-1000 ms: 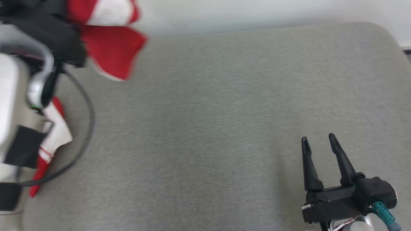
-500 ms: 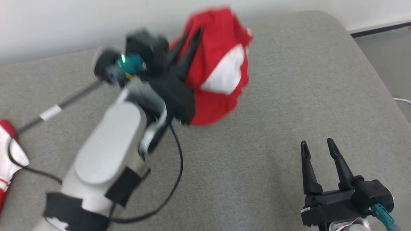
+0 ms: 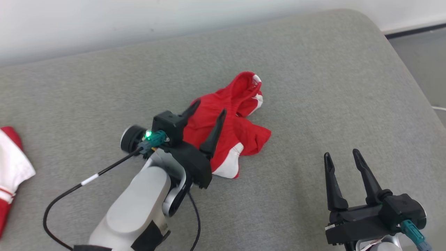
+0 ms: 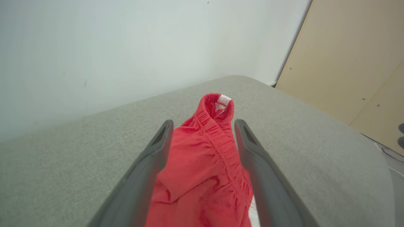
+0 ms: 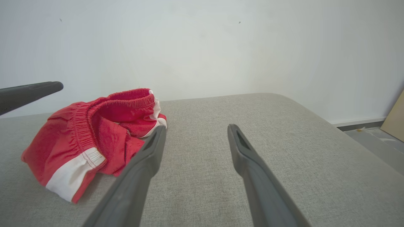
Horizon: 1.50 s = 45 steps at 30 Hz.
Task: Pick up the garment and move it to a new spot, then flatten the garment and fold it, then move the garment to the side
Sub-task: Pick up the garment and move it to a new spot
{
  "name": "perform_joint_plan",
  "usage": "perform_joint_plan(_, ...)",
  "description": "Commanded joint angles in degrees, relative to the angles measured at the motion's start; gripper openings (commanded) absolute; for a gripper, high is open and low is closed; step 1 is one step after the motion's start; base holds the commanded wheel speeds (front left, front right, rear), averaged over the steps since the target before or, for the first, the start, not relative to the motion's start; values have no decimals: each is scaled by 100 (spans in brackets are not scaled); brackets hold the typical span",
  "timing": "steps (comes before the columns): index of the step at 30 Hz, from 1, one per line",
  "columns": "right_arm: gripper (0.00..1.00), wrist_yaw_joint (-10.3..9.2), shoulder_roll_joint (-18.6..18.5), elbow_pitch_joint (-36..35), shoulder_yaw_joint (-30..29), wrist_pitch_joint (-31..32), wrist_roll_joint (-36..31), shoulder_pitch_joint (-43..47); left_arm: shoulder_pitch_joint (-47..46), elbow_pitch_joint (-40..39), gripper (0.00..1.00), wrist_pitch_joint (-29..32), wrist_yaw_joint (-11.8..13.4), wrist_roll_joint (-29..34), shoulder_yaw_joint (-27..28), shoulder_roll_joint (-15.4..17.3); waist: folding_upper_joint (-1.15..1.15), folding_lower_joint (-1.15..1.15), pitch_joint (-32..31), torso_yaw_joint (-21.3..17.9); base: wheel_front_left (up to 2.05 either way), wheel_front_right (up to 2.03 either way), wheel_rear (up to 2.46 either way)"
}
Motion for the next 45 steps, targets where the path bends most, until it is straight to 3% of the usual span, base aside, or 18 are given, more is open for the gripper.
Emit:
perform_joint_plan(1, 100, 5, -7, -16, -16, -4, -36, 23, -71, -39, 100, -116, -22, -71, 45, 2, 0, -1, -144, 156, 0, 0, 0)
perform_joint_plan(7, 100, 5, -7, -65, -161, -3, -142, 189, 66, -234, 100, -657, 193, -20, 315, 96, 0, -1, -492, 597, 0, 0, 0)
perform_joint_plan(17, 100, 5, -7, -154, -246, -4, -252, 396, 1027, -1249, 100, -832, 511, 241, 1169, 979, 0, -1, -855, 1219, 0, 0, 0)
perform_joint_plan(24, 100, 5, -8, -153, -288, -4, -262, 521, 2307, -2090, 100, -831, 565, 427, 2011, 1278, 0, -1, -1014, 1428, 0, 0, 0)
perform_joint_plan(35, 100, 5, -8, -47, -348, -4, -129, 736, 3916, -2609, 100, -833, 258, 646, 2917, 934, 0, -1, -1234, 1584, 0, 0, 0)
perform_joint_plan(45, 100, 5, -8, 60, -319, -4, -107, 811, 4424, -2563, 100, -833, 121, 948, 3314, 630, 0, -1, -1306, 1546, 0, 0, 0)
